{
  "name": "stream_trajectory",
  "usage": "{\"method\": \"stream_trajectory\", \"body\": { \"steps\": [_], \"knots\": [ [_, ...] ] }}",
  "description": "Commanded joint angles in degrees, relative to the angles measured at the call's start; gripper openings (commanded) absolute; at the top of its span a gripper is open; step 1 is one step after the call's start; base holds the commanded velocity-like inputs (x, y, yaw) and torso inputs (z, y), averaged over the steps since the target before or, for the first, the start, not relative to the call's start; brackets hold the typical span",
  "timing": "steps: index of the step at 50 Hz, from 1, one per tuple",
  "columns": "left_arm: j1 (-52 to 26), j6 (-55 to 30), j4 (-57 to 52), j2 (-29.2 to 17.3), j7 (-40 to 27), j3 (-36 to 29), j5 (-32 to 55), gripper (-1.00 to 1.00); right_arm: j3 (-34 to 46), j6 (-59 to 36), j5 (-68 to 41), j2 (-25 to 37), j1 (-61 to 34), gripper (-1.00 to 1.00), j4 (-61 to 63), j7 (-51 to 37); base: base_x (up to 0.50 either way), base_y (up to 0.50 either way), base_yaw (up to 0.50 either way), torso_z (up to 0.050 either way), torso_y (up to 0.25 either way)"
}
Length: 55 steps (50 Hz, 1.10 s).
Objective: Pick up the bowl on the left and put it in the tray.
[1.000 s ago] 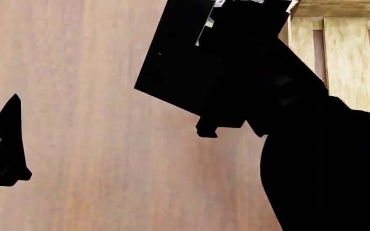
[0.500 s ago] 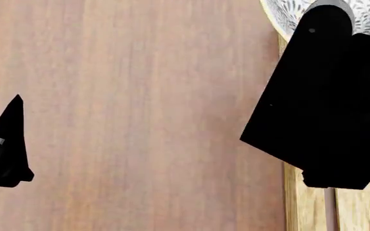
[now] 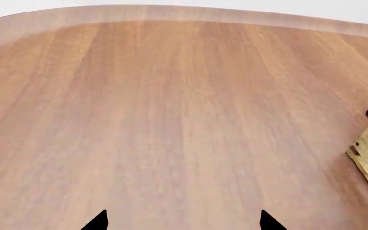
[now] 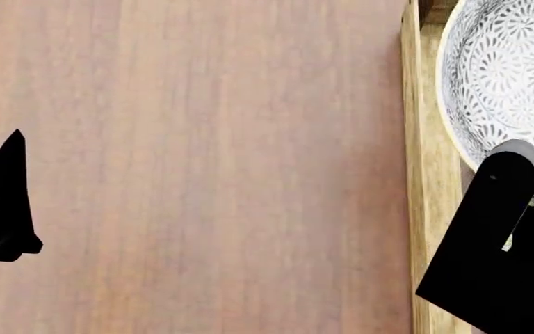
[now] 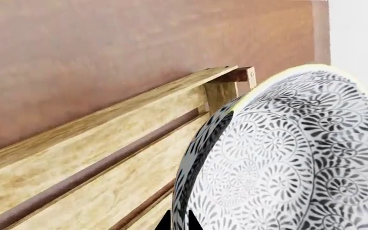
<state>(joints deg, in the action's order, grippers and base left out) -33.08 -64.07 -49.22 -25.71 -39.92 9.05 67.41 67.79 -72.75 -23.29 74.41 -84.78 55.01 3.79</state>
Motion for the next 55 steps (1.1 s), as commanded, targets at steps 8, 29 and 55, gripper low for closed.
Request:
{"method": "stream_trajectory", "body": {
  "steps": [8, 29, 55],
  "knots": [
    [0.1, 0.8, 0.6, -0.3, 0.0, -1.1, -0.8, 1.0, 6.1, 3.6, 6.8, 1.9, 4.1, -1.0, -5.2, -2.2, 0.0, 0.0, 0.0, 0.0, 0.0],
    [0.7, 1.6, 0.8, -0.9, -0.1, -1.6, -1.1, 1.0, 9.3, 9.7, 6.7, -0.8, 11.2, -1.0, -13.8, -7.3, 0.0, 0.0, 0.0, 0.0, 0.0],
    [0.9, 2.5, 1.2, -1.4, -0.2, -2.4, -1.4, 1.0, 9.9, 12.3, 6.9, -4.2, 13.3, -1.0, -19.2, -8.4, 0.0, 0.0, 0.0, -0.001, 0.0]
  ]
}}
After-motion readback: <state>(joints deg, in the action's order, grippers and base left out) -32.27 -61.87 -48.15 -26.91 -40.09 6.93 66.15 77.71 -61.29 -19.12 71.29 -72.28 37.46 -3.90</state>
